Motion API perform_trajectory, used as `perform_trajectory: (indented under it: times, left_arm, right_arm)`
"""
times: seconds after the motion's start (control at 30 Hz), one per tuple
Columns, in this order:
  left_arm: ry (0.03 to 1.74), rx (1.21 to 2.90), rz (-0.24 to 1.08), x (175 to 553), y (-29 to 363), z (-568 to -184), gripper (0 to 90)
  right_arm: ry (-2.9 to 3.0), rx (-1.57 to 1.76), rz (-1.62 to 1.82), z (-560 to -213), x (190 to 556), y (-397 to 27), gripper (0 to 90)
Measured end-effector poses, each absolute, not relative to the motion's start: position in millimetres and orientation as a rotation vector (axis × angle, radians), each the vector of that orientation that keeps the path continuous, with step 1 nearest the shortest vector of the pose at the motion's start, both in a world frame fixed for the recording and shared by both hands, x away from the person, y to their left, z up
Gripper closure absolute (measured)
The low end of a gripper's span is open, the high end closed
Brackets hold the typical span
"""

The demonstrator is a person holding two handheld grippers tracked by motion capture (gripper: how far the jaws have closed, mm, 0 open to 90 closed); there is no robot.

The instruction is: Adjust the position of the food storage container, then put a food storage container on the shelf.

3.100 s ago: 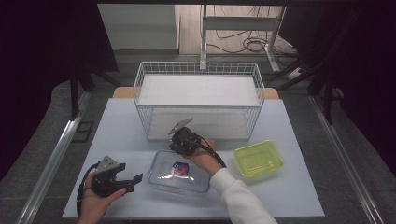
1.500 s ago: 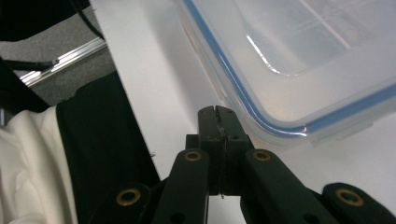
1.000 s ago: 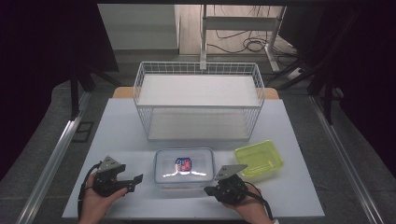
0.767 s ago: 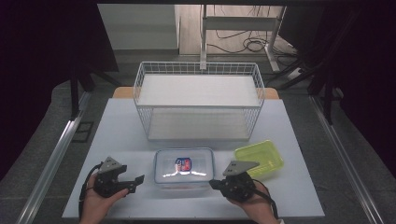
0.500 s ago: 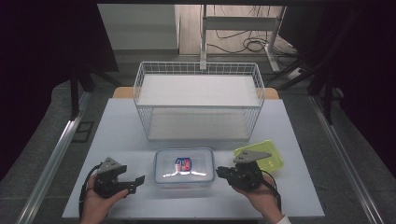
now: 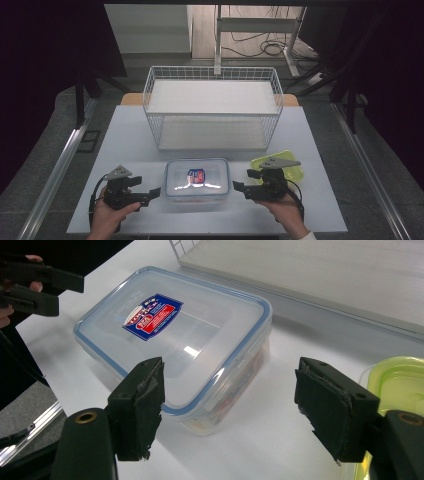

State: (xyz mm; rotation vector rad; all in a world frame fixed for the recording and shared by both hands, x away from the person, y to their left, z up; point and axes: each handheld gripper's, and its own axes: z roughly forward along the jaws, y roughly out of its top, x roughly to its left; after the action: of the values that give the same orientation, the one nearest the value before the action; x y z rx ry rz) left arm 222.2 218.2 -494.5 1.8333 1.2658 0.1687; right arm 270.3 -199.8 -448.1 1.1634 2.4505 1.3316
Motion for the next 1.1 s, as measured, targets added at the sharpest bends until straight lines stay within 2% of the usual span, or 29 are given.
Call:
perform_trajectory:
  times: [0.57,0.77,0.8,1.1]
  left_arm:
    - [1.273,1.795,0.033,244,208,-491,9.1]
    - [1.277,1.772,-0.064,258,203,-496,9.6]
    - [1.281,1.758,-0.117,263,201,-499,9.7]
    - [1.304,1.728,-0.219,270,194,-511,10.9]
  right_arm:
    - [2.461,1.193,1.307,-450,274,-195,25.6]
    - [2.453,1.184,1.317,-450,275,-194,25.3]
    - [2.451,1.174,1.315,-450,274,-194,24.7]
    - [2.426,1.175,1.315,-448,273,-198,24.5]
